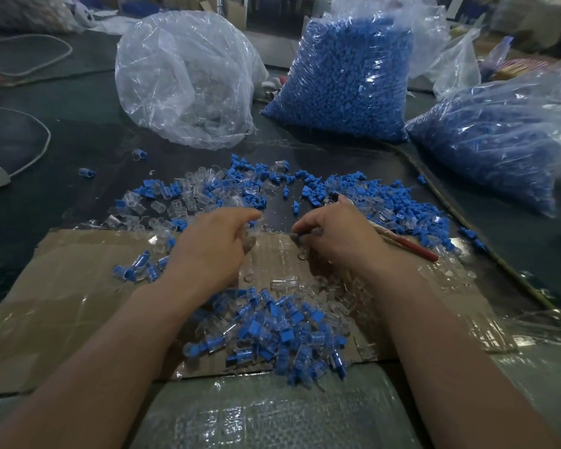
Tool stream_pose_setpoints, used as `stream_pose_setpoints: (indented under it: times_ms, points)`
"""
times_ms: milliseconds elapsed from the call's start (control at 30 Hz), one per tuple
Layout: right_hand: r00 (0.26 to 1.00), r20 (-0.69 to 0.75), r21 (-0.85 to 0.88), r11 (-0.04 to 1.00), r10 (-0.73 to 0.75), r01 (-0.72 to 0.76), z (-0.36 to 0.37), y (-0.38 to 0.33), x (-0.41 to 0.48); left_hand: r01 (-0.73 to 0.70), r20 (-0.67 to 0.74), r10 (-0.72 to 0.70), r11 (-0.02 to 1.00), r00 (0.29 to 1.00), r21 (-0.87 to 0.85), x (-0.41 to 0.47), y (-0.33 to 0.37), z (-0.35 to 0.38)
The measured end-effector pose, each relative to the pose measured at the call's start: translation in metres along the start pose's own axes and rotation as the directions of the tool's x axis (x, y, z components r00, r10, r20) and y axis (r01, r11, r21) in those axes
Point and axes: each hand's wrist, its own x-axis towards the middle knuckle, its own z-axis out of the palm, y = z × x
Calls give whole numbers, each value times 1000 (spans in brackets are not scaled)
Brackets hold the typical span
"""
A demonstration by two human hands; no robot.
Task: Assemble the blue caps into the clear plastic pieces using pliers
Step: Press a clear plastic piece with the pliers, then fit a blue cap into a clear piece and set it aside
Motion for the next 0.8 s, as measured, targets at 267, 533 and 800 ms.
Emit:
stream_pose_setpoints:
  times_ms: [267,533,800]
  points:
    - [992,-119,4,999,-45,46,3,2,-3,15,-256,-22,999,966,-30,3,-4,-8]
    - [964,-265,95,995,10,16,3,5,-4,25,-198,-20,999,980,23,1,-2,-6]
    - [952,-300,141,990,57,-15,-3,3,-6,-65,-225,61,998,972,-10,-4,5,-7]
